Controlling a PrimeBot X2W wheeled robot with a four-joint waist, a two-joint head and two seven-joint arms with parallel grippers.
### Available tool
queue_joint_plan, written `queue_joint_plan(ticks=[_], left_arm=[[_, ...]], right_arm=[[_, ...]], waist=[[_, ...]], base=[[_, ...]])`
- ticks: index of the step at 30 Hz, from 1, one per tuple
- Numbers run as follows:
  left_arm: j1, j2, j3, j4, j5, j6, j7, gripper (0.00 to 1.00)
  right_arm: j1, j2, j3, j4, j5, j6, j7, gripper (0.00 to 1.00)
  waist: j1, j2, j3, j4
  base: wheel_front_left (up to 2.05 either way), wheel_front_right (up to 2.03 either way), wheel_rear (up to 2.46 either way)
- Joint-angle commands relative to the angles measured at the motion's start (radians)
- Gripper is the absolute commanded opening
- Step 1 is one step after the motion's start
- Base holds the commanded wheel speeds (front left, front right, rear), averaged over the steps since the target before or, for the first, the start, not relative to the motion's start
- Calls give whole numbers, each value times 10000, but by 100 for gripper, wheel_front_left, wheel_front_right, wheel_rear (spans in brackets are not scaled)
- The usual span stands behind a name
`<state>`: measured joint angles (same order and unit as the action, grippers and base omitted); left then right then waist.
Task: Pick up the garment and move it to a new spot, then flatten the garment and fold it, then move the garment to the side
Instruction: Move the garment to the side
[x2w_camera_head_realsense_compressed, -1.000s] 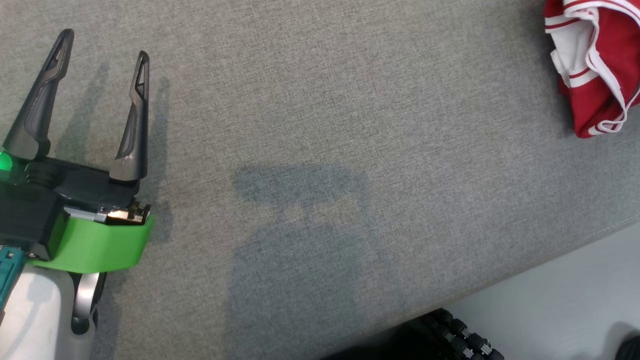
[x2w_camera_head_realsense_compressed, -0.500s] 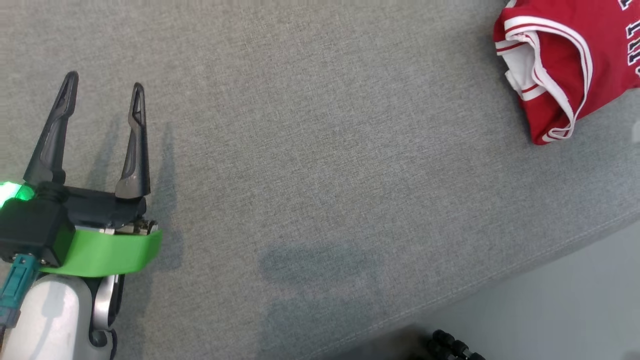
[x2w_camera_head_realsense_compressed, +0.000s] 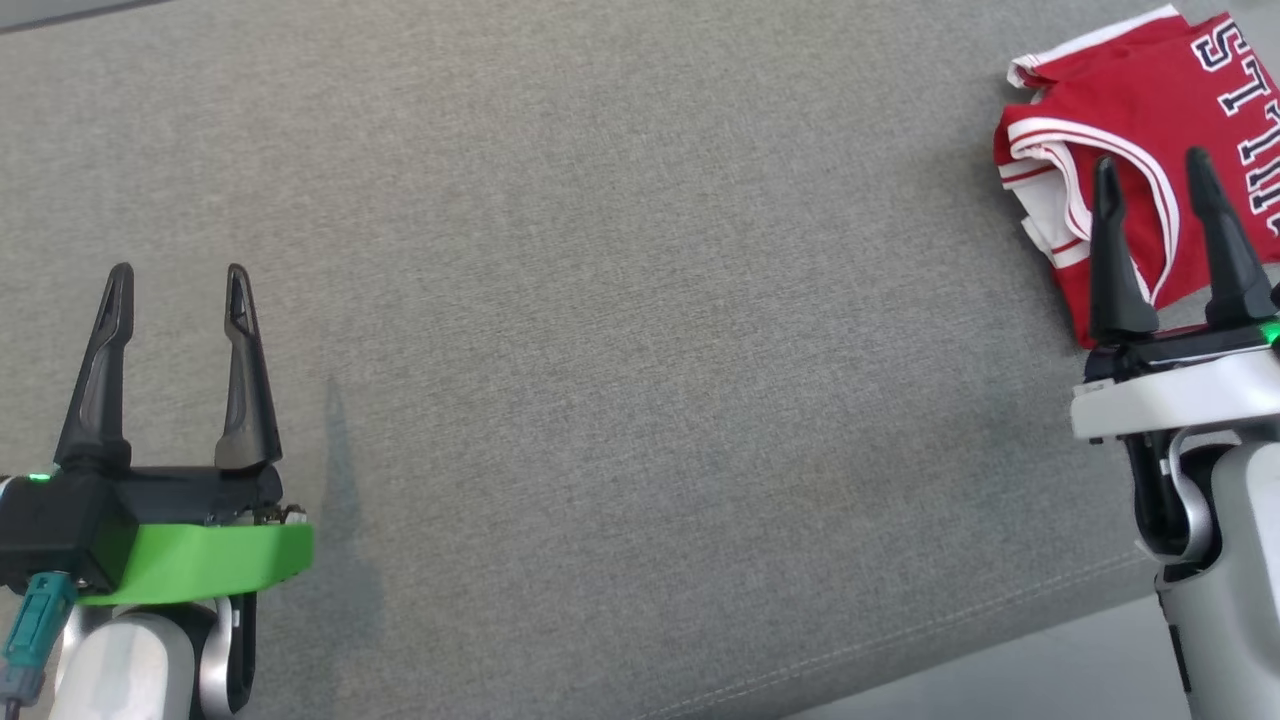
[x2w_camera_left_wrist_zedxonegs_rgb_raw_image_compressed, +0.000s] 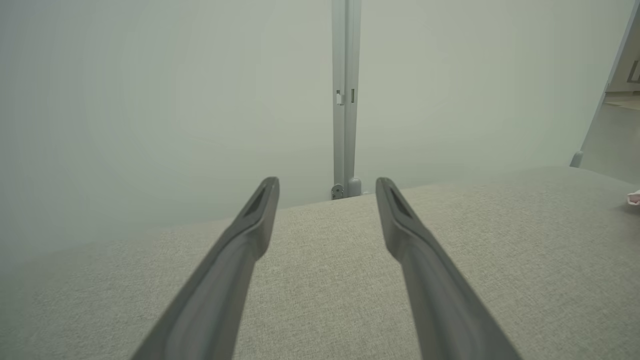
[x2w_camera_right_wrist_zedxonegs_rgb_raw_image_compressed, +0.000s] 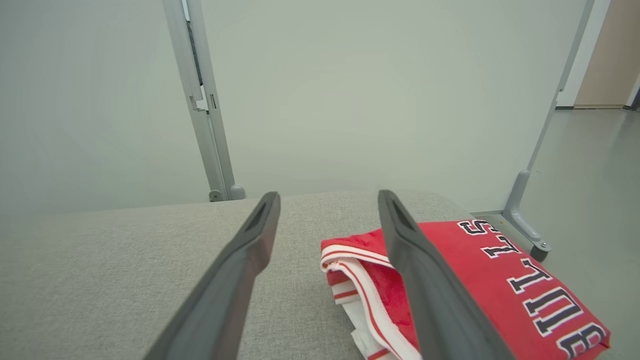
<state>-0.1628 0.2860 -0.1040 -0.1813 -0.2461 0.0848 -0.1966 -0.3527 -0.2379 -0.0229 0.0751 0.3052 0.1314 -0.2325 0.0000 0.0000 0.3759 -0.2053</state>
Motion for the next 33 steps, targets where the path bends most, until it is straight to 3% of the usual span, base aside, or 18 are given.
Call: queue_joint_plan(ticks=[1,10,33], left_arm=[[235,-43,86,112,-123,68,-103,100],[1028,-7,184,427,-424,36,-241,100],[2386,220,-62,726,-693,7,94,100]], right_arm=[[337,134,157,-280,-119,-15,137,100],[1124,430,594,-773,-382,-15,645,100],[3119,483,416,-1246,-440,-13,1323,100]], waist=[[0,0,-708,742],[0,0,-1471,1308],[0,0,-2910,1295]], base=[[0,0,0],[0,0,0],[0,0,0]])
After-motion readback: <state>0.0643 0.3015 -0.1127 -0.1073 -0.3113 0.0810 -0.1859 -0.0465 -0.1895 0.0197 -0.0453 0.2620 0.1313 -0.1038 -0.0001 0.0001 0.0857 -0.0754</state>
